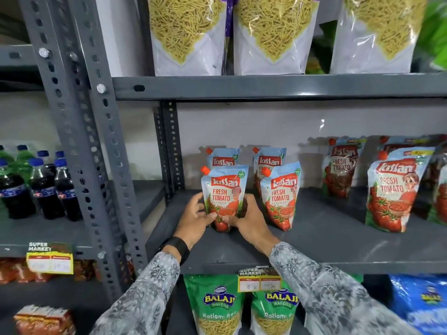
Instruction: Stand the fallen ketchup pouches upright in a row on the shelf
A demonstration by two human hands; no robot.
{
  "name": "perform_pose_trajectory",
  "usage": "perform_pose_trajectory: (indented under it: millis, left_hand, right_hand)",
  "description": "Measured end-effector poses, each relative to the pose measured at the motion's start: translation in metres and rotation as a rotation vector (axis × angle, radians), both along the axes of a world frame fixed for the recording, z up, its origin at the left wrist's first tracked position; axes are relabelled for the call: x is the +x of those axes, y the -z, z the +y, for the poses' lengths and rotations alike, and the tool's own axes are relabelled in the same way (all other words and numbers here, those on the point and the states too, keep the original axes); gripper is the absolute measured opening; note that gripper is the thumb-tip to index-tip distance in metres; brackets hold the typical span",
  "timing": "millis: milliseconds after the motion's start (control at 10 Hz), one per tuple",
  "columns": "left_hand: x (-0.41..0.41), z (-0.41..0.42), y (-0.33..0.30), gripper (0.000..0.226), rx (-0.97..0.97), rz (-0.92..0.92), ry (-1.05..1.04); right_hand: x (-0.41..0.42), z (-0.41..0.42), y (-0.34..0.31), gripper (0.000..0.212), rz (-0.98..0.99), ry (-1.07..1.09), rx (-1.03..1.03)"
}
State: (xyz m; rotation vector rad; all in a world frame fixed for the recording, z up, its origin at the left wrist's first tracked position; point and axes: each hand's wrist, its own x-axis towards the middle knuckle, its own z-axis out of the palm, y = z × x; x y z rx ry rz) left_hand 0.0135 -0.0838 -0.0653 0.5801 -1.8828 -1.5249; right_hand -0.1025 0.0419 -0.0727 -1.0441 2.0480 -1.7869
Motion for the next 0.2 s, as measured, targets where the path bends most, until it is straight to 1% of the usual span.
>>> perform_pose_trajectory:
  millis: [100, 200]
  left_hand:
    - [0.008, 0.007, 0.001, 0.072, 0.040, 0.019, -0.064]
    - [0.023, 0.027, -0.001, 0.068, -0.030, 0.030, -0.241]
  right_hand:
    - [0.005, 0.014, -0.001, 0.085, 0.008, -0.018, 0.016]
    - [0.017, 0.049, -0.002, 0.093, 0.062, -0.015, 0.076]
